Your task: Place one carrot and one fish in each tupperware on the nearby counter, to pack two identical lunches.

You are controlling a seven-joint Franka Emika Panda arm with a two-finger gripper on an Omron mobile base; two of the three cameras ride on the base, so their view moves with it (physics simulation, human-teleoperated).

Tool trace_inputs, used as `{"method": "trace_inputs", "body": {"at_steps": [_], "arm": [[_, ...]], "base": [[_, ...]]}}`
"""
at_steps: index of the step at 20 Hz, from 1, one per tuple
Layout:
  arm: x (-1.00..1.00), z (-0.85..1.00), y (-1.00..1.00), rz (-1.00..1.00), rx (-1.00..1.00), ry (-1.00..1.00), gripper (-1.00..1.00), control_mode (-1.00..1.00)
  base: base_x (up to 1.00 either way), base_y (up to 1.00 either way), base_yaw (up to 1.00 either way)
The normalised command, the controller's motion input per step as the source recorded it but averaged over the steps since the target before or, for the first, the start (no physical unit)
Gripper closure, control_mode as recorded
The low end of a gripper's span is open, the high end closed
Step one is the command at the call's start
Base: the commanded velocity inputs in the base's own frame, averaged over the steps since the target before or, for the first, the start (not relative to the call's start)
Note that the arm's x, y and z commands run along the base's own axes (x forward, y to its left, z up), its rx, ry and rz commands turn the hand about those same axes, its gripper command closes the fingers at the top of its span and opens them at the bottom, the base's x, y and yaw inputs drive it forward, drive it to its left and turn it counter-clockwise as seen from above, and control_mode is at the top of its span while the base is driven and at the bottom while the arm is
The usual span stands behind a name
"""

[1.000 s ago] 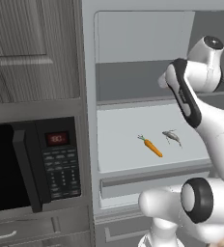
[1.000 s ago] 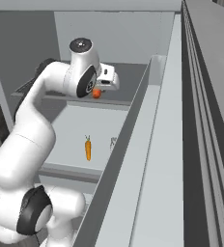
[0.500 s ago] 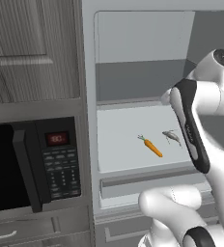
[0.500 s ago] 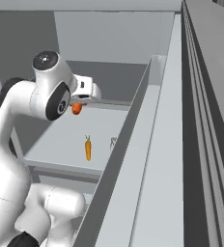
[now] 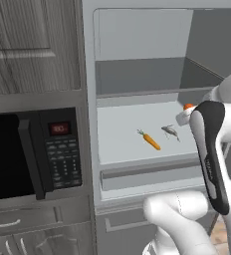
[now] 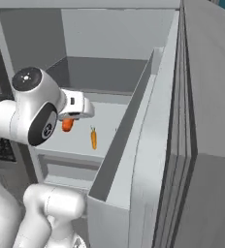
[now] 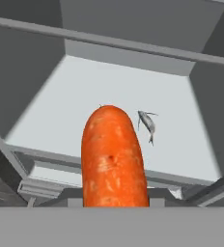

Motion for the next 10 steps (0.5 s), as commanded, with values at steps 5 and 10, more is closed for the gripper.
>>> {"method": "trace_inputs", "body": {"at_steps": [5, 10], "arm": [[0.0, 0.0, 0.0, 0.0, 0.0, 0.0, 1.0, 1.0], [0.0, 0.0, 0.0, 0.0, 0.0, 0.0, 1.0, 1.0]], "base": [[-0.97, 0.04, 0.02], [-0.4, 0.74, 0.0]]}}
